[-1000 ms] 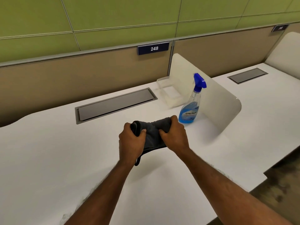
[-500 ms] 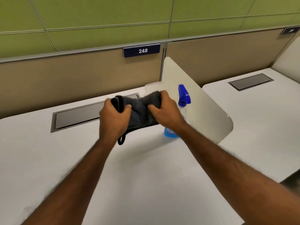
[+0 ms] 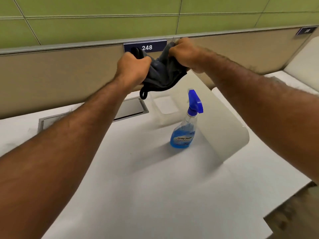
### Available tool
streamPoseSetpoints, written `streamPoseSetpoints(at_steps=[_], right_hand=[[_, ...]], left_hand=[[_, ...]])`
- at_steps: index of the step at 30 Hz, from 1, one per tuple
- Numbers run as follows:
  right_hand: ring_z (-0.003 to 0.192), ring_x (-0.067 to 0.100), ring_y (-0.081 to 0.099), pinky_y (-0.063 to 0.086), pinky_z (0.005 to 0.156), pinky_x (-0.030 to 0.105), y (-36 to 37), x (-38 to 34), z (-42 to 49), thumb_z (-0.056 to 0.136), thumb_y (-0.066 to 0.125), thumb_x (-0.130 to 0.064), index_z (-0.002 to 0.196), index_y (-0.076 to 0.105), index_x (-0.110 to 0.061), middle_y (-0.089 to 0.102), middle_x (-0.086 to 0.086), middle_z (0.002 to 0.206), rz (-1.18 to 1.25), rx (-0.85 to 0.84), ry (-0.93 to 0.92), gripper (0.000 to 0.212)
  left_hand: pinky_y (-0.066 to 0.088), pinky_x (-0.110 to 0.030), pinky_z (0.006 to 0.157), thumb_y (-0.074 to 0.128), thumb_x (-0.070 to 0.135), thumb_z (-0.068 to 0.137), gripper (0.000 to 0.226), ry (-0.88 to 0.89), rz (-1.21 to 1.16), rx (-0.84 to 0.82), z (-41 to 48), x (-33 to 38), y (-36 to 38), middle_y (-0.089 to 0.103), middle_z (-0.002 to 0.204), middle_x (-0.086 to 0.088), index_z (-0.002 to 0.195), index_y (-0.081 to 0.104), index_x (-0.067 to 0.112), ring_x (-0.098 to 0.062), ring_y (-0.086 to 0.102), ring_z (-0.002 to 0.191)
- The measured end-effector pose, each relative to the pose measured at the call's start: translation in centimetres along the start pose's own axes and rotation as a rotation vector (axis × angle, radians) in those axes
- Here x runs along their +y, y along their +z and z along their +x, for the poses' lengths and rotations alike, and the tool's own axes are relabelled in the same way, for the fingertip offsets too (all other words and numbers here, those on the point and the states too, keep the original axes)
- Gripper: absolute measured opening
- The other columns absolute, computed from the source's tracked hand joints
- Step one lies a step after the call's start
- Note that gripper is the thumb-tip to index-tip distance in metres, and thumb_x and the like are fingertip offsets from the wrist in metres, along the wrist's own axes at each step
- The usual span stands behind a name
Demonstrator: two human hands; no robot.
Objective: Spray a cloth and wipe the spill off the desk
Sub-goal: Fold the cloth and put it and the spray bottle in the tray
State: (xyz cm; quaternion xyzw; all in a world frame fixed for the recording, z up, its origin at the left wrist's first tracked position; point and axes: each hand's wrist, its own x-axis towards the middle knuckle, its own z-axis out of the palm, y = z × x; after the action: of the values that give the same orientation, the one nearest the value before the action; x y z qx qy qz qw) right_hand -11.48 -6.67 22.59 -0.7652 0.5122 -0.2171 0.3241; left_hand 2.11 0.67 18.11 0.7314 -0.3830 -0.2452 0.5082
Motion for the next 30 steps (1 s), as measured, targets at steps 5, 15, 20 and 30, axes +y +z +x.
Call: streamPoseSetpoints(at_steps=[5,15,20,30], right_hand=[[0.091,0.032,0.069,0.059,0.077,0.048,-0.8,5.4,4.6,0.096,0.046,-0.013,0.108,0.06,-0.002,0.068,0.018,0.102,-0.084,-0.147,0.118,0.021],[0.075,0.026,0.068,0.059,0.068,0.035,2.8,14.7,9.9,0.094,0.058,-0.01,0.112,0.059,0.003,0.068,0.016,0.092,-0.022,-0.181,0.261,0.022],[0.075,0.025,0.064,0.05,0.052,0.025,4.9,17.7,11.2,0.09,0.063,-0.017,0.105,0.061,-0.001,0.066,0.015,0.093,-0.216,-0.162,0.249,0.022],[0.081,0.025,0.057,0.047,0.075,0.033,8.2,21.6,11.2,0.085,0.071,-0.02,0.094,0.054,-0.008,0.057,0.011,0.089,-0.57,-0.192,0.071,0.023]], left_hand=[[0.062,-0.038,0.07,0.058,0.025,0.083,0.025,-0.101,-0.105,-0.163,2.5,-1.1,4.4,0.068,0.09,-0.006,0.103,0.065,0.01,-0.024,0.07,0.087],[0.062,-0.042,0.073,0.053,0.023,0.094,0.021,-0.298,-0.069,-0.223,6.6,-6.4,11.1,0.067,0.106,-0.015,0.107,0.057,0.007,-0.029,0.068,0.09],[0.062,-0.045,0.072,0.066,0.029,0.086,0.038,-0.266,0.069,-0.172,7.5,-9.5,13.2,0.069,0.105,-0.015,0.116,0.062,0.005,-0.031,0.07,0.09],[0.061,-0.046,0.073,0.084,0.04,0.068,0.053,-0.219,0.312,-0.162,7.1,-13.2,15.3,0.068,0.101,-0.018,0.102,0.064,0.004,-0.035,0.068,0.09]])
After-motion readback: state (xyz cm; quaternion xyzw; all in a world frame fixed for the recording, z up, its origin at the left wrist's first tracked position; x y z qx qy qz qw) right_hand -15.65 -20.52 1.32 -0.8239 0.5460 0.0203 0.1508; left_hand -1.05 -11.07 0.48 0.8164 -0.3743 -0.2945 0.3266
